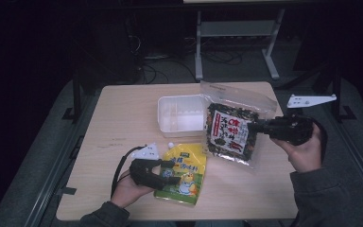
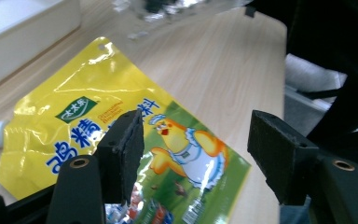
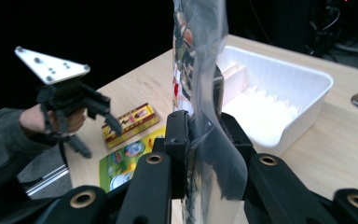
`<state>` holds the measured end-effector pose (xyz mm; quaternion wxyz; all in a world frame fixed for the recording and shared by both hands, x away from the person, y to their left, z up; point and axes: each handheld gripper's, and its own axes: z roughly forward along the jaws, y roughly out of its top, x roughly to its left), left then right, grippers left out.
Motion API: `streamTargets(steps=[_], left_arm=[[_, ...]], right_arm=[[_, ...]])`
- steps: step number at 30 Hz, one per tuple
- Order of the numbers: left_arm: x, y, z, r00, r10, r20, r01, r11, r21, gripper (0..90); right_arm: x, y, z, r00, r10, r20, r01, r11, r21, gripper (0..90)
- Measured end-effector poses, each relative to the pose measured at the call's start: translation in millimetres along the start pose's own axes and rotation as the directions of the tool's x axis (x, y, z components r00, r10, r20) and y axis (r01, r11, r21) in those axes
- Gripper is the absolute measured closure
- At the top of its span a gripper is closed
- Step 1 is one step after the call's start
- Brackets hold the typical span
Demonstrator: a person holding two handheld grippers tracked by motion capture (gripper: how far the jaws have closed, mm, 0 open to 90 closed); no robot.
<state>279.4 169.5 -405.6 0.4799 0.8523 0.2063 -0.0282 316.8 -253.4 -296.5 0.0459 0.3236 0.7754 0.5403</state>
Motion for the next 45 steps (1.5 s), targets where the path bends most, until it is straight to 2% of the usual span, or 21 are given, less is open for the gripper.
streamTargets(steps=[6, 16, 21, 26, 29, 41, 43, 44, 45], left_arm=[[-4.2, -4.8, -10.0, 0.9998, 0.013, -0.012, -0.013, 0.9999, -0.006, 35.4], [-4.6, -16.9, -19.1, 0.999, 0.011, -0.044, -0.011, 0.9999, 0.002, 31.3], [-2.1, -20.8, -22.9, 0.9989, 0.001, -0.048, -0.002, 1.0, -0.005, 30.6], [-0.8, -23.8, -24.0, 0.9989, -0.004, -0.047, 0.004, 1.0, -0.003, 30.4], [-0.3, -24.4, -24.7, 0.9989, -0.004, -0.047, 0.004, 1.0, -0.002, 30.6], [5.4, -29.9, -27.3, 0.9985, -0.027, -0.048, 0.027, 0.9996, -0.008, 30.4], [6.3, -30.3, -27.4, 0.9985, -0.027, -0.047, 0.027, 0.9996, -0.005, 30.3], [6.7, -30.7, -27.2, 0.9985, -0.03, -0.047, 0.029, 0.9995, -0.007, 30.3], [7.3, -31.3, -27.4, 0.9984, -0.032, -0.047, 0.032, 0.9995, -0.005, 30.3]], right_arm=[[2.0, 13.6, 11.7, 0.9991, -0.031, 0.028, 0.031, 1.0, 0.003, 75.8], [0.5, 34.2, 29.7, 0.9958, -0.062, 0.068, 0.062, 0.998, 0.001, 75.9], [-1.8, 42.9, 33.7, 0.995, -0.067, 0.074, 0.069, 0.998, -0.015, 76.0], [-2.7, 58.2, 45.8, 0.9894, -0.098, 0.107, 0.101, 0.994, -0.028, 76.0], [-4.3, 62.7, 50.7, 0.9894, -0.102, 0.103, 0.106, 0.994, -0.034, 76.0], [-20.2, 82.1, 90.8, 0.9791, -0.118, 0.166, 0.128, 0.99, -0.056, 76.0], [-26.2, 84.2, 101.2, 0.9749, -0.118, 0.189, 0.131, 0.99, -0.06, 76.0], [-26.2, 84.2, 101.2, 0.9749, -0.118, 0.189, 0.131, 0.99, -0.06, 76.0], [-31.5, 84.2, 109.5, 0.9719, -0.118, 0.204, 0.132, 0.989, -0.059, 76.0]])
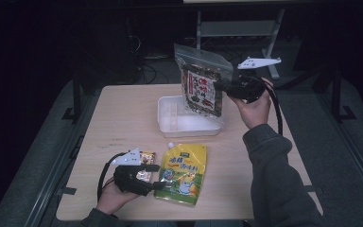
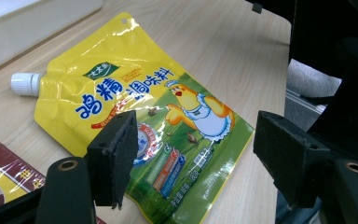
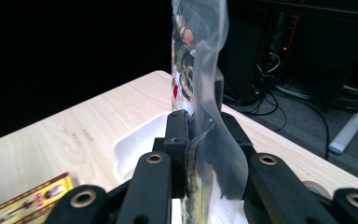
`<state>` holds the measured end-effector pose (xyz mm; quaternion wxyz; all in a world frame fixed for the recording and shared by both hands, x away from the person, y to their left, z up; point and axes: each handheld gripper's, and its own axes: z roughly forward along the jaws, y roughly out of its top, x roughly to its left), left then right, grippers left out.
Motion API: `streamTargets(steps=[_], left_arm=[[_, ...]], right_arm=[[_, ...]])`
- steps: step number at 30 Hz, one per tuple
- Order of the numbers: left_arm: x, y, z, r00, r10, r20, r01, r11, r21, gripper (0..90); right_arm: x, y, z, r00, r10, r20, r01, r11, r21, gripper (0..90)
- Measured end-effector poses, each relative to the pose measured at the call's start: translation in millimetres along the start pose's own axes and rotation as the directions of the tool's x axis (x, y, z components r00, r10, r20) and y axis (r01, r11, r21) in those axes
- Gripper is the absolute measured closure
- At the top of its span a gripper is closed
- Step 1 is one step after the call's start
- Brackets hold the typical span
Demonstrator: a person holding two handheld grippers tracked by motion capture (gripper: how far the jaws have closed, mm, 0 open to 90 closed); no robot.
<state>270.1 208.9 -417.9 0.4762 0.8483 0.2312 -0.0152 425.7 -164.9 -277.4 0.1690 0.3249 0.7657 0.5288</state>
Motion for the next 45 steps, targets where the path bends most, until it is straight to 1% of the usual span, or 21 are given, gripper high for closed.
streamTargets(steps=[2, 3, 4, 5, 6, 7, 10, 11, 12, 13, 19, 22, 23, 25, 26, 30, 31, 38, 43, 44, 45], left_arm=[[0.5, -0.3, 0.1, 1.0, 0.0, 0.0, 0.0, 1.0, 0.002, 30.3], [0.7, -0.6, 0.2, 1.0, -0.001, 0.0, 0.001, 1.0, 0.0, 30.2], [0.9, -0.7, 0.2, 1.0, -0.002, 0.001, 0.002, 1.0, -0.001, 30.2], [1.4, -1.0, 0.0, 1.0, -0.003, 0.002, 0.003, 1.0, -0.001, 30.2], [1.4, -1.0, 0.0, 1.0, -0.003, 0.002, 0.003, 1.0, -0.001, 30.1], [2.0, -1.6, -0.5, 1.0, -0.001, 0.005, 0.001, 1.0, -0.001, 29.9], [2.5, -2.4, -0.2, 1.0, -0.007, 0.005, 0.007, 1.0, 0.0, 29.9], [3.3, -2.6, -0.4, 1.0, -0.007, 0.007, 0.007, 1.0, 0.004, 29.9], [3.8, -2.9, -0.3, 1.0, -0.007, 0.007, 0.007, 1.0, 0.003, 29.9], [4.4, -3.5, 0.2, 0.9999, -0.008, 0.008, 0.008, 1.0, 0.004, 30.0], [5.4, -4.5, 0.4, 0.9998, -0.015, 0.011, 0.015, 0.9999, 0.001, 30.1], [5.7, -5.2, -1.6, 0.9998, -0.017, -0.006, 0.017, 0.9998, -0.012, 30.0], [6.3, -5.2, -2.5, 0.9998, -0.017, -0.008, 0.017, 0.9998, -0.012, 30.0], [6.6, -5.2, -3.0, 0.9998, -0.018, -0.01, 0.018, 0.9997, -0.014, 30.0], [7.5, -5.5, -3.3, 0.9998, -0.02, -0.009, 0.02, 0.9997, -0.015, 30.0], [8.0, -6.2, -2.9, 0.9997, -0.023, -0.01, 0.023, 0.9997, -0.01, 30.0], [8.3, -6.3, -3.2, 0.9997, -0.023, -0.013, 0.023, 0.9997, -0.011, 30.0], [8.8, -6.6, -4.9, 0.9994, -0.028, -0.023, 0.027, 0.9994, -0.021, 29.9], [9.8, -6.8, -4.4, 0.9993, -0.03, -0.023, 0.03, 0.9994, -0.018, 29.7], [10.3, -6.7, -3.8, 0.9992, -0.032, -0.022, 0.032, 0.9994, -0.016, 29.7], [10.3, -6.7, -3.8, 0.9992, -0.032, -0.022, 0.032, 0.9994, -0.016, 29.7]], right_arm=[[-1.2, -0.8, 3.0, 1.0, 0.003, 0.001, -0.003, 1.0, 0.002, 76.0], [-5.1, -3.8, 11.1, 0.9999, 0.009, 0.006, -0.009, 1.0, 0.002, 76.0], [-5.1, -3.8, 11.1, 0.9999, 0.009, 0.006, -0.009, 1.0, 0.002, 76.0], [-8.4, -6.9, 19.3, 0.9999, 0.011, 0.012, -0.012, 1.0, 0.008, 76.0], [-8.4, -6.9, 19.3, 0.9999, 0.011, 0.012, -0.012, 1.0, 0.008, 76.0], [-10.5, -10.0, 26.1, 0.9997, 0.009, 0.022, -0.009, 1.0, 0.014, 76.0], [-13.1, -13.8, 31.4, 0.9998, 0.009, 0.019, -0.009, 1.0, 0.009, 76.0], [-14.9, -18.4, 35.6, 0.9995, 0.026, 0.015, -0.026, 1.0, 0.001, 76.0], [-14.9, -18.4, 35.6, 0.9995, 0.026, 0.015, -0.026, 1.0, 0.001, 76.0], [-15.9, -23.6, 39.5, 0.9992, 0.036, 0.018, -0.036, 0.999, -0.007, 76.0], [-18.7, -35.8, 50.6, 0.9984, 0.054, 0.014, -0.054, 0.998, -0.012, 76.0], [-19.9, -45.7, 57.7, 0.997, 0.072, 0.027, -0.072, 0.997, -0.009, 75.9], [-19.8, -47.9, 58.3, 0.9967, 0.072, 0.038, -0.072, 0.997, -0.008, 75.9], [-19.8, -50.0, 58.8, 0.9961, 0.08, 0.037, -0.079, 0.997, -0.012, 75.9], [-19.7, -53.9, 58.8, 0.9948, 0.095, 0.037, -0.095, 0.995, -0.019, 75.8], [-19.3, -56.4, 58.5, 0.9947, 0.097, 0.033, -0.096, 0.995, -0.023, 75.8], [-19.2, -58.0, 57.6, 0.994, 0.103, 0.036, -0.103, 0.994, -0.026, 75.7], [-18.2, -62.6, 55.8, 0.9938, 0.103, 0.04, -0.102, 0.994, -0.027, 75.6], [-21.7, -63.9, 55.6, 0.9941, 0.104, 0.032, -0.103, 0.995, -0.017, 75.4], [-23.9, -65.0, 55.4, 0.9928, 0.117, 0.027, -0.116, 0.993, -0.015, 75.2], [-23.9, -65.0, 55.4, 0.9928, 0.117, 0.027, -0.116, 0.993, -0.015, 75.2]])
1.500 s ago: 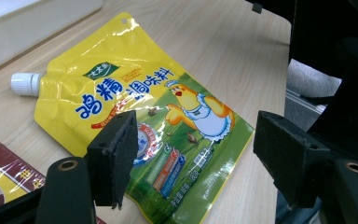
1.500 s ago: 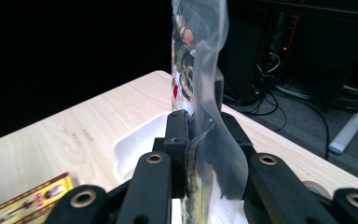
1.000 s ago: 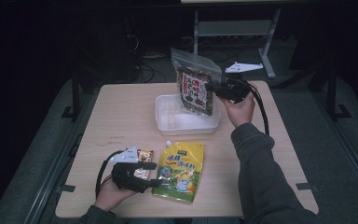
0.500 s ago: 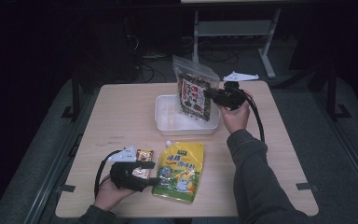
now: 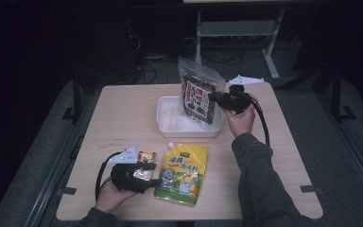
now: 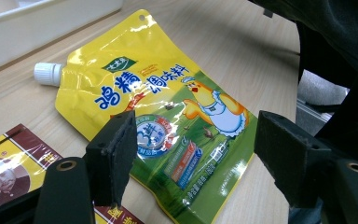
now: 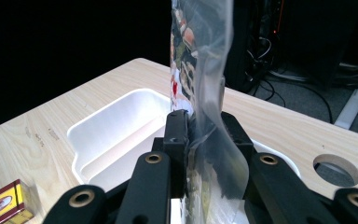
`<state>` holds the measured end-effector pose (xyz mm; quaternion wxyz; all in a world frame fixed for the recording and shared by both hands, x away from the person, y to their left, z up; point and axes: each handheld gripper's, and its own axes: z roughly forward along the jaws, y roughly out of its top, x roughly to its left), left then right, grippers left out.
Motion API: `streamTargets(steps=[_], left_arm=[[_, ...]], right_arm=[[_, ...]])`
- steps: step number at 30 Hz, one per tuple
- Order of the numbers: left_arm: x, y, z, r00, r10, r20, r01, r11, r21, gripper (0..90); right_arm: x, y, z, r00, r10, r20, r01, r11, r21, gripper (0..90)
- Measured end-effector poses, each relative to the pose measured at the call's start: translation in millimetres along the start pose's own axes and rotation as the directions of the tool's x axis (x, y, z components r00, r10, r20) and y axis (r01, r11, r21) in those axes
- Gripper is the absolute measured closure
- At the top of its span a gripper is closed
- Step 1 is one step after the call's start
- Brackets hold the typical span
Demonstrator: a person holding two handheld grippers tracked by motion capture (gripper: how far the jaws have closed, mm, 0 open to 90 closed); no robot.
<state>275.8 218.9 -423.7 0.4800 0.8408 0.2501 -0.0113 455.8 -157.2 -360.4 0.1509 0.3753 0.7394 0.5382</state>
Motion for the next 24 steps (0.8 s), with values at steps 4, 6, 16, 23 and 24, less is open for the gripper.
streamTargets(steps=[4, 6, 16, 23, 24], left_arm=[[0.6, -0.5, 1.1, 1.0, 0.001, -0.003, -0.001, 1.0, 0.004, 29.2], [0.7, -0.6, 1.4, 1.0, 0.002, -0.006, -0.002, 1.0, 0.008, 28.2], [1.5, -0.4, 1.6, 0.9996, -0.003, -0.027, 0.003, 0.9999, 0.013, 25.6], [2.5, -0.5, 1.4, 0.9991, -0.004, -0.041, 0.004, 0.9999, 0.016, 23.8], [2.6, -0.5, 1.5, 0.9991, -0.005, -0.042, 0.006, 0.9999, 0.016, 23.6]], right_arm=[[-5.2, -1.2, -0.7, 0.9996, 0.027, -0.01, -0.027, 1.0, 0.01, 72.9], [-10.0, -2.5, -2.1, 0.9983, 0.055, -0.015, -0.055, 0.998, 0.019, 67.3], [-11.8, -1.3, -12.2, 0.9955, 0.084, -0.044, -0.083, 0.996, 0.033, 58.6], [-11.8, -2.7, -18.1, 0.9946, 0.091, -0.049, -0.089, 0.995, 0.042, 55.4], [-12.5, -3.6, -19.3, 0.9945, 0.094, -0.045, -0.092, 0.995, 0.046, 55.1]])
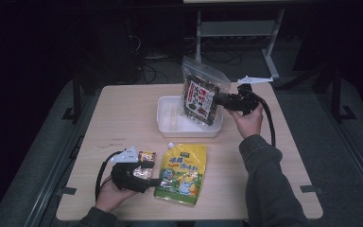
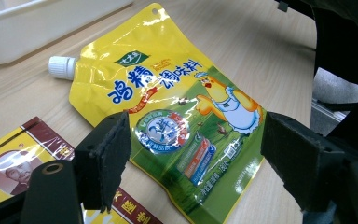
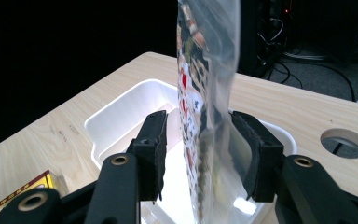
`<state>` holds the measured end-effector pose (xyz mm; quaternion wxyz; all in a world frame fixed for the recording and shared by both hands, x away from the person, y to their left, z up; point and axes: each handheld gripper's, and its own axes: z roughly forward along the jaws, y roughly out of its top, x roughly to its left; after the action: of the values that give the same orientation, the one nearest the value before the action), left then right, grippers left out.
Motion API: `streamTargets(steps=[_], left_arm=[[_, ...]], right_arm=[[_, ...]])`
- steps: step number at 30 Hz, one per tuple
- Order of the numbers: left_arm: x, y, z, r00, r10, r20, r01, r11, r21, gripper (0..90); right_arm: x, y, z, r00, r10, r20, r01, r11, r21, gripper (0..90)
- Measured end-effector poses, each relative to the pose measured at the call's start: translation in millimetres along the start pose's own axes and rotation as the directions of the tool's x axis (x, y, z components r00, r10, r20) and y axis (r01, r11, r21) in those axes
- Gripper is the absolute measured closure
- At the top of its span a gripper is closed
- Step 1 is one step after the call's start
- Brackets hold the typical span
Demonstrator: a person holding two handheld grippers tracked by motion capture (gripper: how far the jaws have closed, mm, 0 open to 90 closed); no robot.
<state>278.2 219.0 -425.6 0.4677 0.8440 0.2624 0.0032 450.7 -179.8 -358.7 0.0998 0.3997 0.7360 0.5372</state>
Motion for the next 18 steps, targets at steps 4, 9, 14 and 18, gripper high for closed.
streamTargets(steps=[4, 9, 14, 18], left_arm=[[0.3, 0.1, 0.4, 1.0, 0.001, -0.002, -0.001, 1.0, 0.004, 23.2], [-0.9, 0.9, -0.7, 1.0, 0.001, -0.007, -0.001, 1.0, -0.001, 23.2], [-0.7, 1.0, -1.2, 0.9999, 0.004, -0.017, -0.004, 1.0, 0.001, 23.1], [-0.5, 1.0, -0.9, 0.9999, 0.003, -0.016, -0.003, 1.0, 0.006, 23.1]], right_arm=[[-2.8, -3.3, -4.0, 1.0, 0.007, 0.0, -0.007, 1.0, 0.001, 54.7], [-6.4, -7.8, -10.8, 0.9995, 0.023, -0.024, -0.022, 1.0, 0.017, 51.0], [-3.9, -6.8, -14.4, 0.9993, 0.017, -0.033, -0.016, 1.0, 0.025, 50.1], [-1.7, -6.4, -20.0, 0.9987, 0.019, -0.048, -0.017, 0.999, 0.039, 47.8]])
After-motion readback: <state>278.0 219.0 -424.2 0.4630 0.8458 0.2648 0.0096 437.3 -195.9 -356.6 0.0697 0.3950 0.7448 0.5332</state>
